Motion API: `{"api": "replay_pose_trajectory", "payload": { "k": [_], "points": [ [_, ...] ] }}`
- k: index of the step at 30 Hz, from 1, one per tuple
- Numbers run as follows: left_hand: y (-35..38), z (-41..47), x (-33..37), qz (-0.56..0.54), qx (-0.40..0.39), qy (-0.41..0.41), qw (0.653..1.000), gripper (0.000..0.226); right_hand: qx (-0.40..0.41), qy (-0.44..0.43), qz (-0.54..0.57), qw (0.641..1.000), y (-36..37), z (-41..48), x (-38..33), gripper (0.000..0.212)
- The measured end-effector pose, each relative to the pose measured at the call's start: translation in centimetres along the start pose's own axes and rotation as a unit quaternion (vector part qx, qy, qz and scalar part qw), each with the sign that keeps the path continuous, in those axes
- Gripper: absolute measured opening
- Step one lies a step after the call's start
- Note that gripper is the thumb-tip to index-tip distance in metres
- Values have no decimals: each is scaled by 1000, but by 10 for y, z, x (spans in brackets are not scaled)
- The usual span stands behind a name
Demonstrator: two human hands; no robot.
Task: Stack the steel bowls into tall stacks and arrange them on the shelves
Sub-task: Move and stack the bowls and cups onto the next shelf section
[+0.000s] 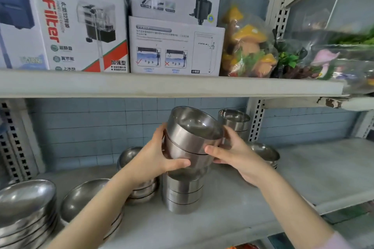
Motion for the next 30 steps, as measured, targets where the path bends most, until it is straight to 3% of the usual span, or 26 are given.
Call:
{"api": "replay_pose_trajectory", "payload": {
  "k": [4,7,11,17,21,24,28,30],
  "points": [
    [0,13,-8,0,-19,19,1000,101,-6,-26,-2,1000,3,20,4,93],
    [0,24,-12,17,-43,44,998,95,-26,-40,-6,999,5,30,8,78],
    [-5,22,-19,28,-29,45,998,96,-18,-63,-4,998,8,37,19,73],
    [-29,11,-42,116,28,23,993,119,-10,-100,72,992,14,37,29,88],
    [-55,1,-53,114,91,-19,989,98,66,-94,81,990,-3,25,38,92],
    [-70,-1,-56,74,158,-39,984,79,100,-83,53,990,-10,20,52,75],
    [-77,2,-53,10,231,-39,972,83,80,-56,-42,994,5,22,73,80],
    [-72,3,-46,6,224,-22,974,85,67,-61,-65,994,15,24,82,80]
  ]
}}
Point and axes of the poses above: each hand's wrist, its own z-axis towards the middle knuckle, its own y-axis out of the palm, x = y × z, the point moved 5 cm from there along z, towards the middle knuckle, and after that the axes turned 4 degrees about -x, right-handed, at the moved point
